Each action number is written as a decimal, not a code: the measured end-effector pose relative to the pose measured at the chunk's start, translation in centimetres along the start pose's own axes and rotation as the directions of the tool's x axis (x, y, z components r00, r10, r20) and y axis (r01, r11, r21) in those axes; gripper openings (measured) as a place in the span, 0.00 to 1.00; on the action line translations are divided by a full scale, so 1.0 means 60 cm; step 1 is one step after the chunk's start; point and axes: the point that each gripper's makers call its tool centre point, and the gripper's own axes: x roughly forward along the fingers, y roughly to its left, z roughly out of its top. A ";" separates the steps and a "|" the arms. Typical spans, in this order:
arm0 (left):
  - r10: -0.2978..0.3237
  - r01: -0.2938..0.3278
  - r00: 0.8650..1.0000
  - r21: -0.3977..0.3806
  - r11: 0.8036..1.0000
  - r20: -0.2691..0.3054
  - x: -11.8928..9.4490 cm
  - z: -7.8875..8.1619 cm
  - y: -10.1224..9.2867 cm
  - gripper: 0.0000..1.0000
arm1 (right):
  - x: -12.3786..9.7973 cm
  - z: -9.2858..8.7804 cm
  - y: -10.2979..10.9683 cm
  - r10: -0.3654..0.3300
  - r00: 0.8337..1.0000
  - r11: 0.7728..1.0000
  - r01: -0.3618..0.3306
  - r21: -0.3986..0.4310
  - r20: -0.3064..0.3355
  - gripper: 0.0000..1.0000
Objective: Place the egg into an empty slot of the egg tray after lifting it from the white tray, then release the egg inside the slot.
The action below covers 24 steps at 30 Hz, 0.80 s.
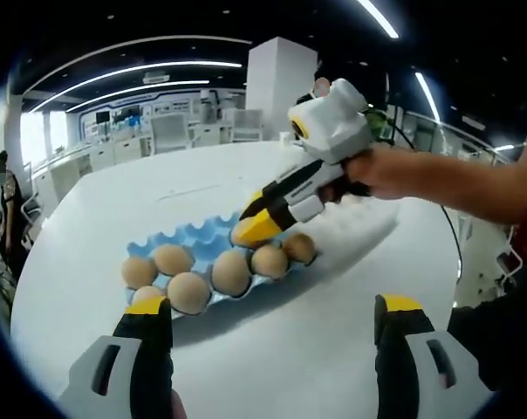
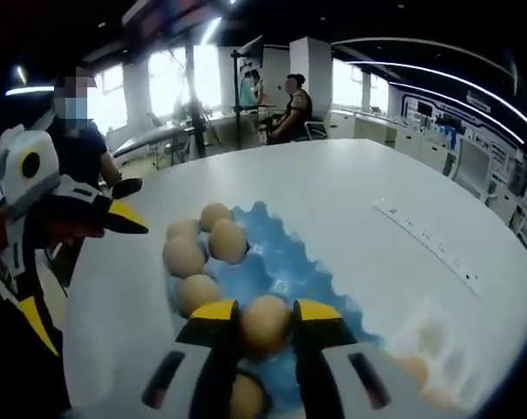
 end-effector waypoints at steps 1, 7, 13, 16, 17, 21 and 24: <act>0.000 0.000 1.000 0.001 1.000 -0.001 0.000 -0.001 0.000 0.98 | 0.001 -0.001 0.000 0.005 1.000 1.000 -0.005 -0.006 -0.017 0.25; 0.001 -0.001 1.000 -0.001 1.000 -0.001 -0.001 -0.002 0.000 0.98 | 0.003 -0.006 -0.001 0.015 0.999 1.000 -0.016 -0.027 -0.049 0.26; 0.003 -0.003 1.000 -0.004 1.000 -0.002 -0.002 -0.004 0.003 0.98 | 0.007 -0.019 -0.003 0.015 0.996 0.999 -0.019 -0.044 -0.090 0.27; 0.003 -0.003 1.000 -0.005 1.000 -0.001 -0.002 -0.004 0.003 0.98 | 0.006 -0.020 -0.005 0.020 0.996 0.999 -0.023 -0.027 -0.091 0.27; 0.003 -0.003 1.000 -0.006 1.000 0.000 -0.002 -0.004 0.003 0.97 | 0.006 -0.020 -0.004 0.021 0.996 0.999 -0.023 -0.025 -0.092 0.27; 0.001 -0.001 1.000 -0.005 1.000 -0.002 -0.001 -0.005 0.003 0.97 | 0.006 -0.022 -0.003 0.032 0.995 0.999 -0.033 -0.017 -0.094 0.27; -0.001 0.001 1.000 -0.006 1.000 -0.002 -0.001 -0.006 0.002 0.97 | 0.005 -0.022 -0.003 0.038 0.995 0.999 -0.040 -0.021 -0.096 0.27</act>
